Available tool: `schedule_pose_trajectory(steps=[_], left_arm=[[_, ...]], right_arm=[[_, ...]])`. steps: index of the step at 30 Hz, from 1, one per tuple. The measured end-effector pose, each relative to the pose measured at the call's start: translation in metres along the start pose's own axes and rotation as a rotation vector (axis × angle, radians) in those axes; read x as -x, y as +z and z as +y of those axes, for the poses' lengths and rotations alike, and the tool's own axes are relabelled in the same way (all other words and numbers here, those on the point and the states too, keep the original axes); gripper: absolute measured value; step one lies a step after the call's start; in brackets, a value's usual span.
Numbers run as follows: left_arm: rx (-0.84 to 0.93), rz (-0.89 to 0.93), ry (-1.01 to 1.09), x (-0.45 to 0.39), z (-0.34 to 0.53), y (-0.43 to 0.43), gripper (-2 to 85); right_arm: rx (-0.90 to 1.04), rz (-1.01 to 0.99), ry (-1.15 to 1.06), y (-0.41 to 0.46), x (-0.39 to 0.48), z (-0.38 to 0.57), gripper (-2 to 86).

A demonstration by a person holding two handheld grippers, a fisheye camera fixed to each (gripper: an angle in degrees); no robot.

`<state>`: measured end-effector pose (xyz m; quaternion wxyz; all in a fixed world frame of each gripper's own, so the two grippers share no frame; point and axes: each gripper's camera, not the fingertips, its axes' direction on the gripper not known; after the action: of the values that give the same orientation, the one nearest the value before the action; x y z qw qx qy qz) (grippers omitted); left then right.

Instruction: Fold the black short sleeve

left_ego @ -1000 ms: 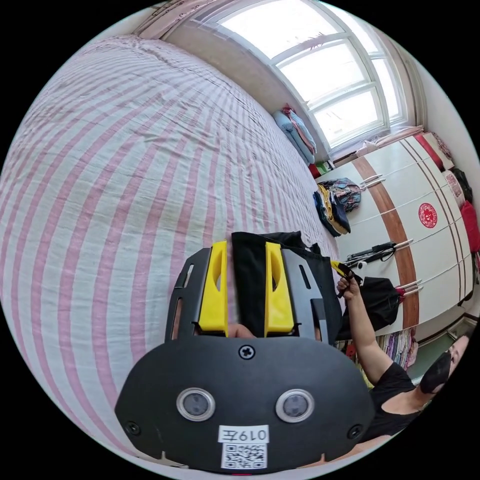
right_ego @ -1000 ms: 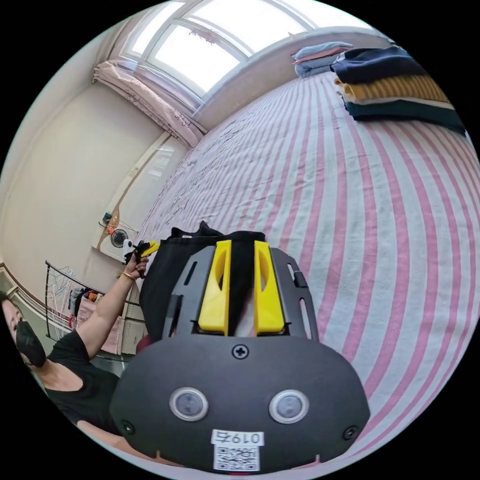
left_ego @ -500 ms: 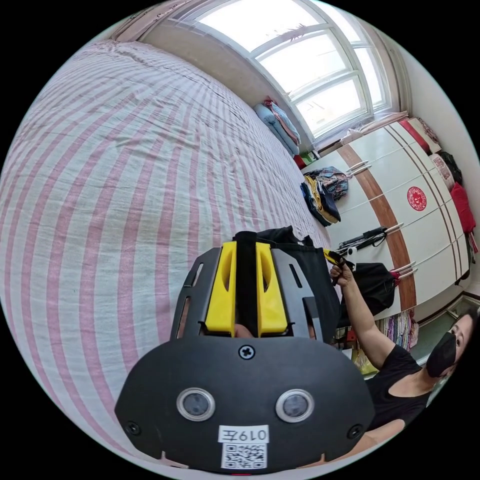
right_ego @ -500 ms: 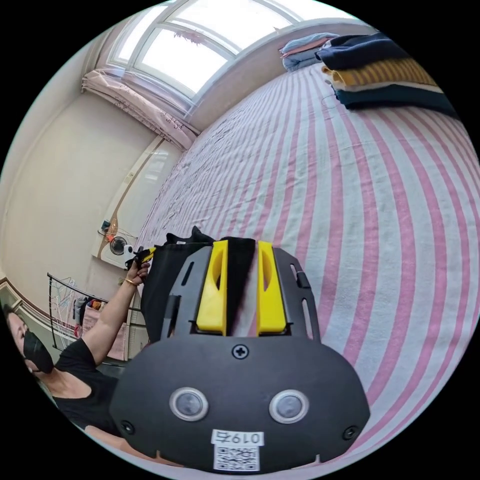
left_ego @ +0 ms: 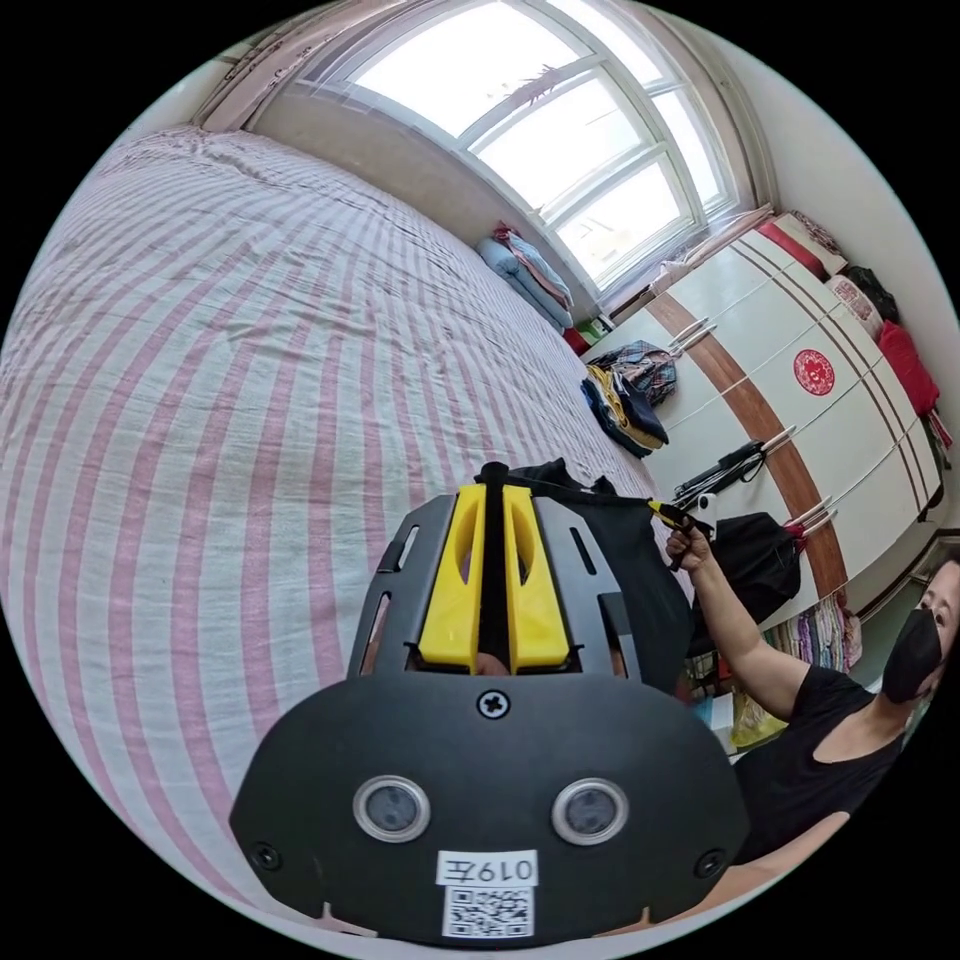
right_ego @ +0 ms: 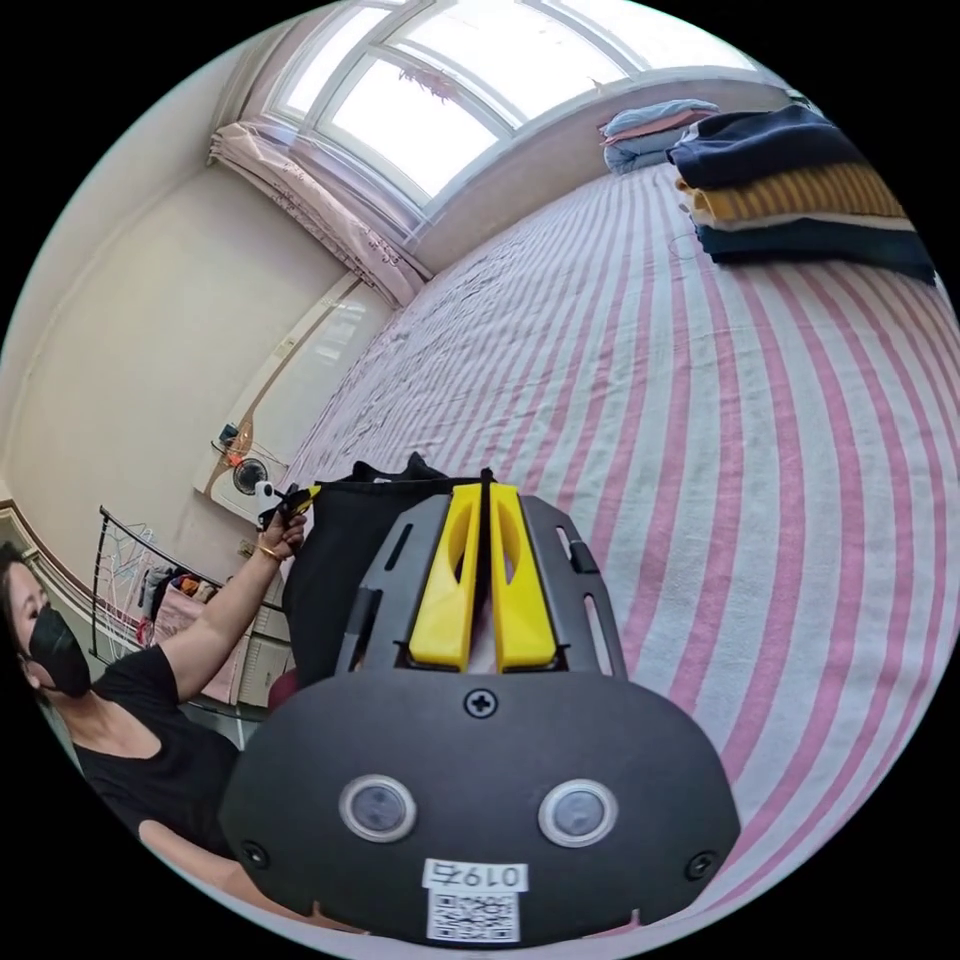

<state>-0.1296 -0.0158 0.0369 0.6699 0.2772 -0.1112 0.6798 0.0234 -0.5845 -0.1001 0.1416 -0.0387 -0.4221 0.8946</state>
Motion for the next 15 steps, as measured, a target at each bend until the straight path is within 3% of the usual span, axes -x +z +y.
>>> schedule_pose_trajectory(steps=[15], left_arm=[[0.084,-0.06,0.013,-0.031,0.017,0.047,1.1]], right_arm=[[0.067,0.008,0.001,0.02,-0.01,-0.02,0.4]])
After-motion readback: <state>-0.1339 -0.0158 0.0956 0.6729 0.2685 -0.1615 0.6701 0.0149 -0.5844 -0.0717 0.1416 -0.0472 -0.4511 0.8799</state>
